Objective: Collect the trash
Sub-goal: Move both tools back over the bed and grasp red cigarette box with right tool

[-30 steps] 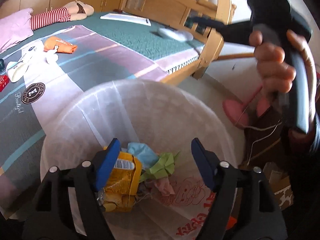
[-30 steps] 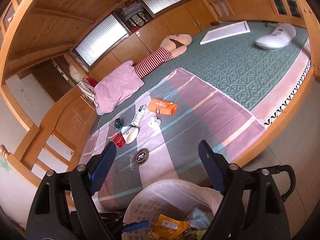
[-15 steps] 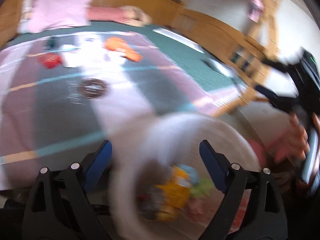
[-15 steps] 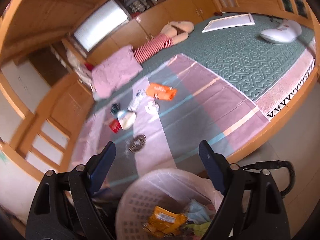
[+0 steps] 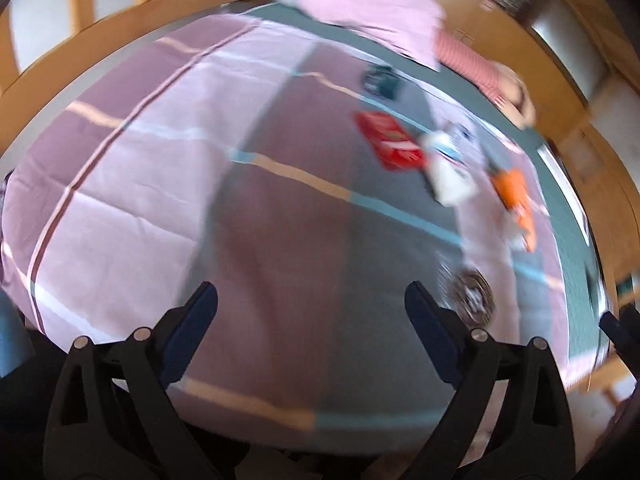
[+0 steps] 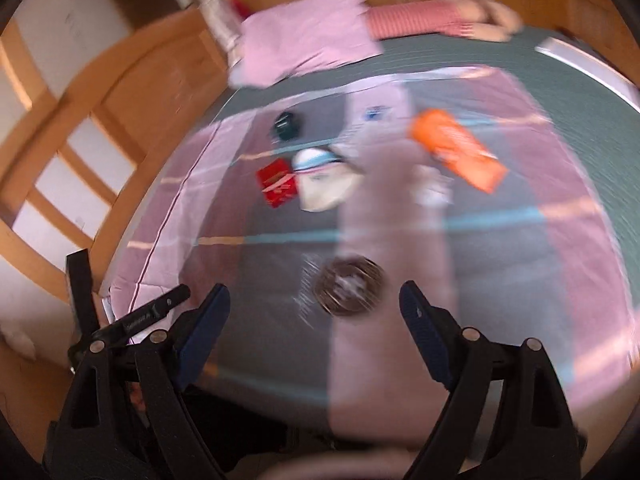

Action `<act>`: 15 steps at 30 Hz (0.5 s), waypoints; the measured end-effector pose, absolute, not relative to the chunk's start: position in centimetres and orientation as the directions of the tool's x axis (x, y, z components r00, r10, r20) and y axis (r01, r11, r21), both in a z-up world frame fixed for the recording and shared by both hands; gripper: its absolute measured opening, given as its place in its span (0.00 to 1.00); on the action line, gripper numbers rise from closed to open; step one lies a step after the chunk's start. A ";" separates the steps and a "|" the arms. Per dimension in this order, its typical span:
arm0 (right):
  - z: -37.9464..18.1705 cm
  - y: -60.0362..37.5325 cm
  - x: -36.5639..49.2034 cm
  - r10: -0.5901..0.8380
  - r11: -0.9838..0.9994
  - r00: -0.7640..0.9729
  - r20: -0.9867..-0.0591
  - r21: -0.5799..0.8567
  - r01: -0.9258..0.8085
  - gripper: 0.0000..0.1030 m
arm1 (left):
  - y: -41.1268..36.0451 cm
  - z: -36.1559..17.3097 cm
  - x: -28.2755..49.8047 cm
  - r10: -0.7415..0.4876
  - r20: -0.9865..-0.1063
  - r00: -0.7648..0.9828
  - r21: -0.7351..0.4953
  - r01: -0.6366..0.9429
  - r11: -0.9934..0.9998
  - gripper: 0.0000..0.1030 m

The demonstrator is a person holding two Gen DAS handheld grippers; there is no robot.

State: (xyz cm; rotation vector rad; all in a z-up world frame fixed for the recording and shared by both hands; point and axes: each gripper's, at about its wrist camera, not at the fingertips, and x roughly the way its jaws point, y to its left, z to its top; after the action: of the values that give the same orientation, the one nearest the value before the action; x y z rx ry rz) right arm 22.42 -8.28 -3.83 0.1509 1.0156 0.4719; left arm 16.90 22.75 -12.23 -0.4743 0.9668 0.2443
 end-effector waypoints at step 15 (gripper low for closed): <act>-16.4 5.0 43.2 0.178 0.948 0.343 -0.922 0.067 -0.311 0.83 | 24.8 -15.9 18.4 0.007 -0.895 0.446 -0.279 -0.571 0.772 0.92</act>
State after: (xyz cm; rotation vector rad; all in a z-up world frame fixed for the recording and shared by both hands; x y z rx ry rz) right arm 43.15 4.99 -16.43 -0.1281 1.1794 0.3184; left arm 18.37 24.80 -15.88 -0.6114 1.0605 0.3863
